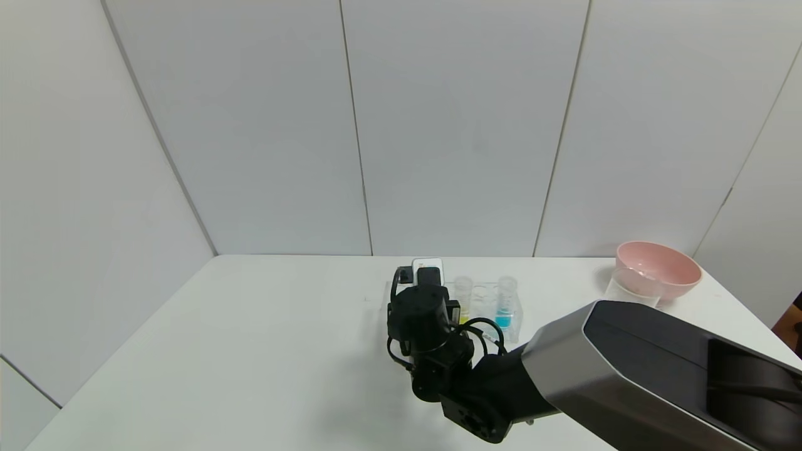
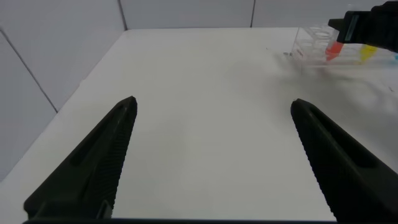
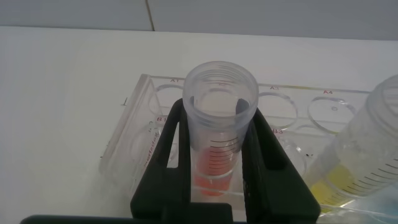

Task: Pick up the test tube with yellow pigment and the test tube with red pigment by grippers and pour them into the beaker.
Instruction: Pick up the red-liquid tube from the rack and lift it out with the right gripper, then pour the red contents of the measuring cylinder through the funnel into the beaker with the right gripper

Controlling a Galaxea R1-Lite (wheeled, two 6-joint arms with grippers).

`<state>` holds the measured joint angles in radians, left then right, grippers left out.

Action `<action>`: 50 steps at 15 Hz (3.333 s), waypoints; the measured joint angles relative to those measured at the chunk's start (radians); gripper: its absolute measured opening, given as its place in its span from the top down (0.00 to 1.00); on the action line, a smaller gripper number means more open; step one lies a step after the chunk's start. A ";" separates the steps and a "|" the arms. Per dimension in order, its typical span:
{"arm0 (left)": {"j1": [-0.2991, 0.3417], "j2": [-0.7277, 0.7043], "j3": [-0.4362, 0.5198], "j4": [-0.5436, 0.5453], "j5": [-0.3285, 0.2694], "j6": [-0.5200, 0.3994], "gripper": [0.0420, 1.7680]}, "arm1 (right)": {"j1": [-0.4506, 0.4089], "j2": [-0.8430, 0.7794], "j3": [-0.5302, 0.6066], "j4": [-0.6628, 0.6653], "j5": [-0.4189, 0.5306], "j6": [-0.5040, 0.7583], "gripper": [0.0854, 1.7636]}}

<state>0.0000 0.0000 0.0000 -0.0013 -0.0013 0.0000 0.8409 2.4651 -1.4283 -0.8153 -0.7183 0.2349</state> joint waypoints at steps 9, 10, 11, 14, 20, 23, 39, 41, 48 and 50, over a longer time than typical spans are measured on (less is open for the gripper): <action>0.000 0.000 0.000 0.000 0.000 0.000 0.00 | 0.001 -0.059 -0.019 0.020 0.000 -0.020 0.74; 0.000 0.000 0.000 0.000 0.000 0.000 0.00 | 0.002 -0.073 -0.029 0.021 0.000 -0.024 0.74; 0.000 0.000 0.000 0.000 0.000 0.000 0.00 | 0.002 -0.086 -0.045 0.020 0.005 -0.032 0.74; 0.000 0.000 0.000 0.000 0.000 0.000 0.00 | 0.003 -0.126 -0.098 0.023 0.012 -0.079 0.74; 0.000 0.000 0.000 0.000 0.000 0.000 0.00 | -0.044 -0.302 -0.016 0.073 0.013 -0.111 0.74; 0.000 0.000 0.000 0.000 0.000 0.000 0.00 | -0.143 -0.448 0.143 0.102 0.055 -0.119 0.74; 0.000 0.000 0.000 0.000 0.000 0.000 0.00 | -1.202 -0.727 0.660 -0.038 1.130 -0.789 0.74; 0.000 0.000 0.000 0.000 0.000 0.000 0.00 | -1.226 -0.683 0.638 -0.045 1.138 -0.899 0.74; 0.000 0.000 0.000 0.000 0.000 0.000 0.00 | -1.161 -0.596 0.615 -0.045 1.136 -1.213 0.74; 0.000 0.000 0.000 0.000 0.000 0.000 0.00 | -1.132 -0.585 0.614 -0.054 1.136 -1.222 0.74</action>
<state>0.0000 0.0000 0.0000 -0.0013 -0.0017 0.0000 -0.2911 1.8800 -0.8143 -0.8694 0.4179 -0.9870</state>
